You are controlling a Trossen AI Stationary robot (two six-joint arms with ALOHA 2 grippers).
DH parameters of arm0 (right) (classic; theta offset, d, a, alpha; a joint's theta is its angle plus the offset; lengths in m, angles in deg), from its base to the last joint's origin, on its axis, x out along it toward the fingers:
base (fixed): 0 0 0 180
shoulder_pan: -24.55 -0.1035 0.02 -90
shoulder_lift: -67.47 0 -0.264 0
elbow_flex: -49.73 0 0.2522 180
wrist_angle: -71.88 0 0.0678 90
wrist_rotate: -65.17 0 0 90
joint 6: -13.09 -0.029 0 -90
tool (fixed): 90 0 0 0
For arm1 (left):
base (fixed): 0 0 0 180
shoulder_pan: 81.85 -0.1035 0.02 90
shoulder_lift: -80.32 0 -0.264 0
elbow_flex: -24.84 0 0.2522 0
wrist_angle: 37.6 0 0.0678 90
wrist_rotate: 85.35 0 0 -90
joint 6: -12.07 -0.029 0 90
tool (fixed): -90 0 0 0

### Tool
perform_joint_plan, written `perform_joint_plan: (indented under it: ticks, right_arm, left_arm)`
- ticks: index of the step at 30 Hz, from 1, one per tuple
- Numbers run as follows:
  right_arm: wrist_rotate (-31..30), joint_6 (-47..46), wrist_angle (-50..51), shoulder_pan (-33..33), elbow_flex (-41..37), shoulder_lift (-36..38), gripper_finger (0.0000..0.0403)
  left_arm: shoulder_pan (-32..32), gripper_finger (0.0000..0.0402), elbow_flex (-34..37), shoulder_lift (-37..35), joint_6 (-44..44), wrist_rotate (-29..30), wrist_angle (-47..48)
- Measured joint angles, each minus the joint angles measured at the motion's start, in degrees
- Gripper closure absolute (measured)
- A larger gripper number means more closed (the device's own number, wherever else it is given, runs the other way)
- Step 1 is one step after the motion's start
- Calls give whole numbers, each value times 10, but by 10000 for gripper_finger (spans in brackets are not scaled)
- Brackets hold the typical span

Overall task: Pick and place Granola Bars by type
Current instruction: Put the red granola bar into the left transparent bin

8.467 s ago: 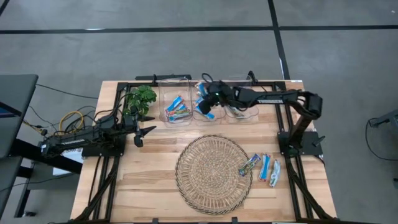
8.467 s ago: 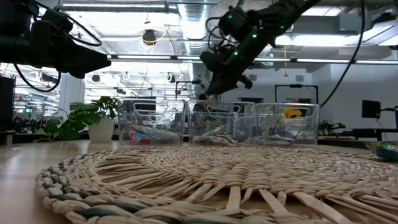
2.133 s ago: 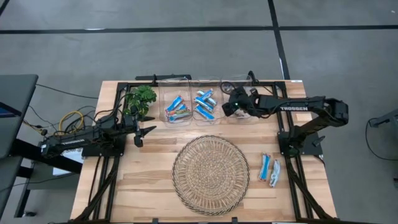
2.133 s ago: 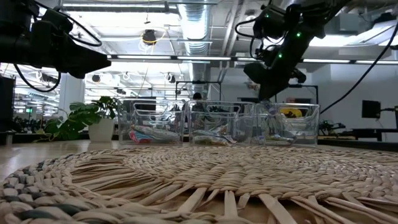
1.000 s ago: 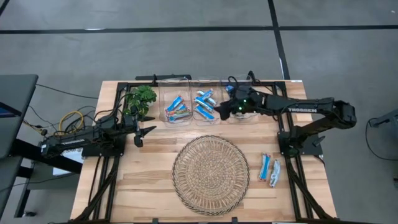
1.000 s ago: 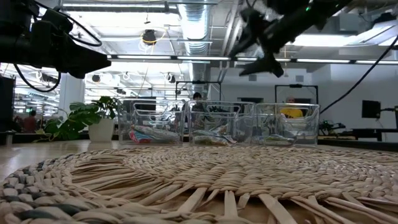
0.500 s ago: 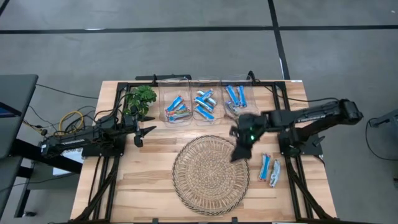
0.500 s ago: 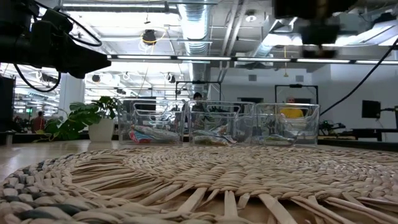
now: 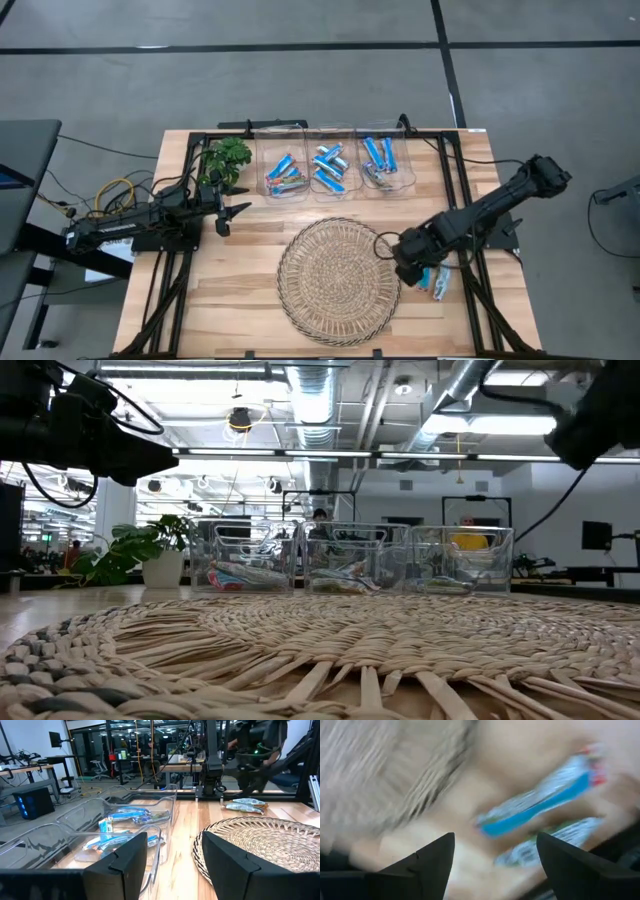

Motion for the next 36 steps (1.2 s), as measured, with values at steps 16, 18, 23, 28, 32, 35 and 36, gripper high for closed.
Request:
perform_joint_plan:
  ticks: [16, 18, 23, 28, 32, 35, 36]
  right_arm:
    - [-18, -304, 25, -36, -10, -121, 128]
    - [-19, -316, 15, -36, -15, -125, 128]
    - [-19, -329, -11, -36, -36, -137, 128]
    - [-18, -338, -48, -35, -69, -137, 128]
    - [-19, -340, -55, -35, -78, -136, 133]
    - [-21, -338, -61, -35, -79, -136, 155]
    - [-23, -338, -64, -35, -79, -136, 166]
  left_arm:
    - [0, 218, 0, 0, 0, 0, 0]
    - [0, 218, 0, 0, 0, 0, 0]
    - [0, 218, 0, 0, 0, 0, 0]
    - [0, 218, 0, 0, 0, 0, 0]
    - [0, 218, 0, 0, 0, 0, 0]
    - [0, 218, 0, 0, 0, 0, 0]
    - [0, 218, 0, 0, 0, 0, 0]
